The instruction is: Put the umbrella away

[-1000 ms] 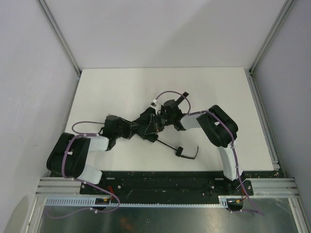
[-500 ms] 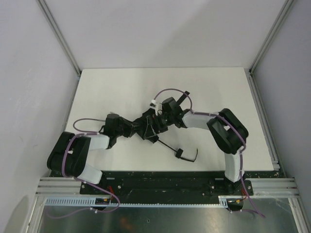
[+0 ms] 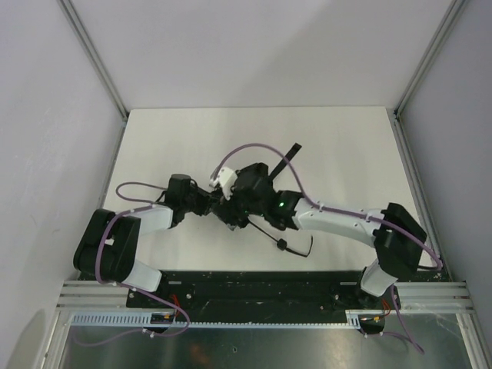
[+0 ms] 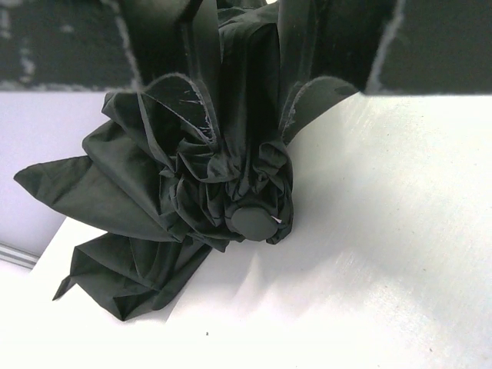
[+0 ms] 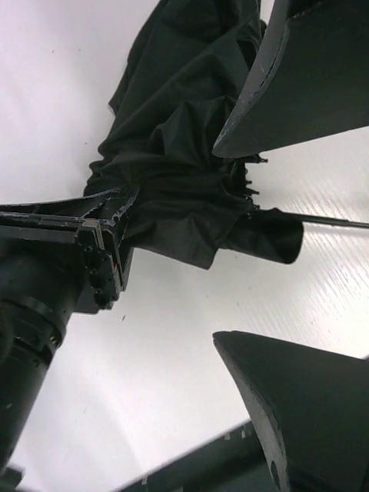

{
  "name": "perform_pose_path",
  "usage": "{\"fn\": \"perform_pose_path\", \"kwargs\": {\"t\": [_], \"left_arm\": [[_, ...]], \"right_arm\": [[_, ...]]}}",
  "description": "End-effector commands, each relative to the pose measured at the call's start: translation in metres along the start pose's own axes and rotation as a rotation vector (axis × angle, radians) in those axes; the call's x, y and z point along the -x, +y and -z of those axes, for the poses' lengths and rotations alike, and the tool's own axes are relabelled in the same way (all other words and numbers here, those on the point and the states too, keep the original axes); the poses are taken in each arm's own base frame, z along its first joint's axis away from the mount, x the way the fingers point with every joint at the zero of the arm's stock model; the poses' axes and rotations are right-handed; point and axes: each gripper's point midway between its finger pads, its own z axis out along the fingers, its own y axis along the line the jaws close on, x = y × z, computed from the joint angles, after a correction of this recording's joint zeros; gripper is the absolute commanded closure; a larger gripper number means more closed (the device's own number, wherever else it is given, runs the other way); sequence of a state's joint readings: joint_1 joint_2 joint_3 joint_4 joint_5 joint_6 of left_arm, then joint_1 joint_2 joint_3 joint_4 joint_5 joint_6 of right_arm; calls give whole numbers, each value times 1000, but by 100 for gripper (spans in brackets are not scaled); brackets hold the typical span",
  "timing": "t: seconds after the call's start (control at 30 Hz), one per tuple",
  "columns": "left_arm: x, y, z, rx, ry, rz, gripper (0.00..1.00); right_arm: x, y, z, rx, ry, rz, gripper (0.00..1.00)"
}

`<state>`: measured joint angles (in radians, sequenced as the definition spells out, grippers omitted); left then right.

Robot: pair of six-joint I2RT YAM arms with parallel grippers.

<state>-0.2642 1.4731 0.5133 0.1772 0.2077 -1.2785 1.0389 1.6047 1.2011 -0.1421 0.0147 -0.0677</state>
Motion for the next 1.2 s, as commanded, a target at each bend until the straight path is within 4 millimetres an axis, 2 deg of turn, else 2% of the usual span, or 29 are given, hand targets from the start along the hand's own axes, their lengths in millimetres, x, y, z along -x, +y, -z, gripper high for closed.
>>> {"fn": "perform_pose_path", "kwargs": {"t": [0.0, 0.17, 0.3, 0.4, 0.47, 0.53, 0.6, 0.77, 0.83, 0.97, 1.1, 1.17], "left_arm": [[-14, 67, 8, 267, 41, -2, 100], [-15, 69, 9, 285, 50, 3, 100], [-14, 68, 10, 288, 46, 10, 100], [-14, 65, 10, 286, 44, 13, 100], [-13, 64, 10, 285, 44, 15, 100], [-13, 63, 9, 283, 45, 15, 100], [-13, 61, 9, 281, 46, 11, 100], [-9, 50, 6, 260, 46, -25, 99], [-5, 41, 6, 240, 37, -48, 87], [11, 22, 9, 167, -3, -110, 44], [32, -6, 25, 55, -69, -191, 13], [39, -14, 35, 15, -100, -219, 4]], "right_arm": [[-6, -27, -23, -219, -10, 190, 5], [-26, -16, -61, -245, -22, 304, 12], [-48, -15, -88, -257, -9, 321, 16], [-74, -33, -96, -331, 58, 300, 20], [-100, -47, -98, -366, 134, 258, 25], [-125, -55, -98, -379, 211, 217, 37], [-146, -54, -95, -368, 280, 183, 52], [-183, -31, -89, -266, 403, 87, 91], [-196, -22, -88, -208, 440, 29, 98], [-213, 1, -88, -49, 483, -113, 100], [-225, 21, -91, 100, 511, -271, 100], [-229, 29, -92, 171, 518, -362, 100]]}}
